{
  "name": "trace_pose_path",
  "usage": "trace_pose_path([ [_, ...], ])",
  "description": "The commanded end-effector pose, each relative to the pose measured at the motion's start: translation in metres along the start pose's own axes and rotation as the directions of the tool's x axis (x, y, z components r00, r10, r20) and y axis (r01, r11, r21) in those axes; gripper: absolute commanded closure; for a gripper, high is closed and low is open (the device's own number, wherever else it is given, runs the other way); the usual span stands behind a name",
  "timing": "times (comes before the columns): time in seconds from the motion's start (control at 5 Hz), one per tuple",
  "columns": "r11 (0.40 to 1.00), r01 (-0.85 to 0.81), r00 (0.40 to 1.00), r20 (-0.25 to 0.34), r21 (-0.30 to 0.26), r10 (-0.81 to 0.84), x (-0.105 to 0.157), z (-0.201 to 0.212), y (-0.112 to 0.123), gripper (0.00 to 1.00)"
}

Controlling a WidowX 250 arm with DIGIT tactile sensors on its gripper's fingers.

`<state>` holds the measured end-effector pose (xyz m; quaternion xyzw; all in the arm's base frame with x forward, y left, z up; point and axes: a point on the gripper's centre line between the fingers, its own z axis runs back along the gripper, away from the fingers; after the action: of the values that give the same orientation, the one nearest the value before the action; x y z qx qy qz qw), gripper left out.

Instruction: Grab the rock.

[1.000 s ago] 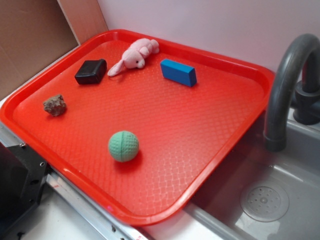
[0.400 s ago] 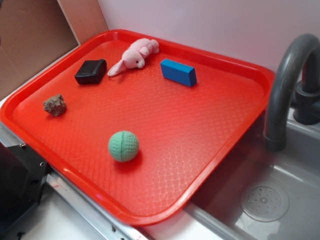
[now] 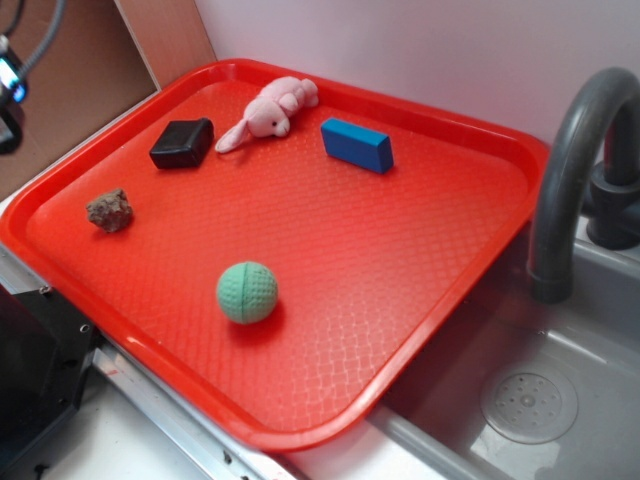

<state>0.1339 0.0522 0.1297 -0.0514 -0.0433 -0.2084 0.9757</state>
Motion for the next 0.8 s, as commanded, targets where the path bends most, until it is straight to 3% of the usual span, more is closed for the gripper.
trace_pose_path([
  [0.0, 0.997, -0.03, 0.995, -0.089, 0.077, 0.037, 0.003, -0.039, 0.02, 0.0],
  [0.2, 0.99, -0.056, 0.987, -0.139, 0.129, 0.074, 0.005, -0.058, 0.024, 0.0],
  [0.6, 0.988, -0.05, 0.977, -0.197, 0.149, 0.079, 0.008, -0.092, 0.034, 0.0],
])
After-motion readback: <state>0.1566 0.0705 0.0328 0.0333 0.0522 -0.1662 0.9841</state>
